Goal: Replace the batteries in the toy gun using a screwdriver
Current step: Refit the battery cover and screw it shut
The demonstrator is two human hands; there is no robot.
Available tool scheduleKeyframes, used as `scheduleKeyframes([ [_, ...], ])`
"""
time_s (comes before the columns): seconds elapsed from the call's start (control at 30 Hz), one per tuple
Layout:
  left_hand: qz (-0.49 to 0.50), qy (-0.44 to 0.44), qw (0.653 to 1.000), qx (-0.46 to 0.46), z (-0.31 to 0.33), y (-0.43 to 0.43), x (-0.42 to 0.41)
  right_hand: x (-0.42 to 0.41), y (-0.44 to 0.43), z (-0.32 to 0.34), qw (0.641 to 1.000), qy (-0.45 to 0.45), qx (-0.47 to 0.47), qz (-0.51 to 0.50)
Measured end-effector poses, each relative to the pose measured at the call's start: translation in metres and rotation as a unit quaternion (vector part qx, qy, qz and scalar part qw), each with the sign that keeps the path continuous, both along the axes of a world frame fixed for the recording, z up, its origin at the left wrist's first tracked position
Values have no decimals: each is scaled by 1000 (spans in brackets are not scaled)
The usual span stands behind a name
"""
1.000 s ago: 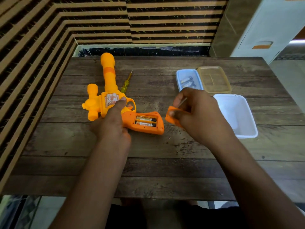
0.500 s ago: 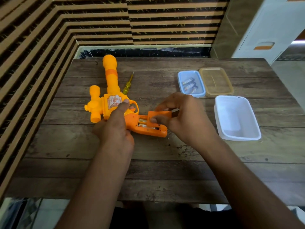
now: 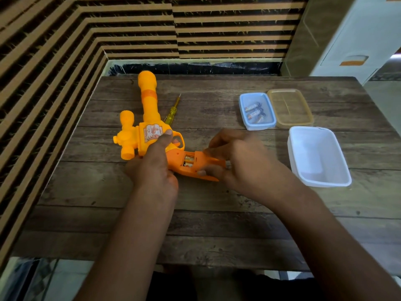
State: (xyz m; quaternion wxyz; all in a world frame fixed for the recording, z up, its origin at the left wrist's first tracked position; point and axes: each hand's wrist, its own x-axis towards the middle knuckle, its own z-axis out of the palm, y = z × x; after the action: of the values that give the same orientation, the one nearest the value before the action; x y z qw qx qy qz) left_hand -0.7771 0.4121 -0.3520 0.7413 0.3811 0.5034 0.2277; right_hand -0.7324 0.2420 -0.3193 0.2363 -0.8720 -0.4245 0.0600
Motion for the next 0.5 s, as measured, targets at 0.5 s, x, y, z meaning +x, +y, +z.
scheduleKeyframes([
  [0.5, -16, -43, 999, -12, -19, 6, 2, -10, 8, -2, 992, -17, 99, 73],
])
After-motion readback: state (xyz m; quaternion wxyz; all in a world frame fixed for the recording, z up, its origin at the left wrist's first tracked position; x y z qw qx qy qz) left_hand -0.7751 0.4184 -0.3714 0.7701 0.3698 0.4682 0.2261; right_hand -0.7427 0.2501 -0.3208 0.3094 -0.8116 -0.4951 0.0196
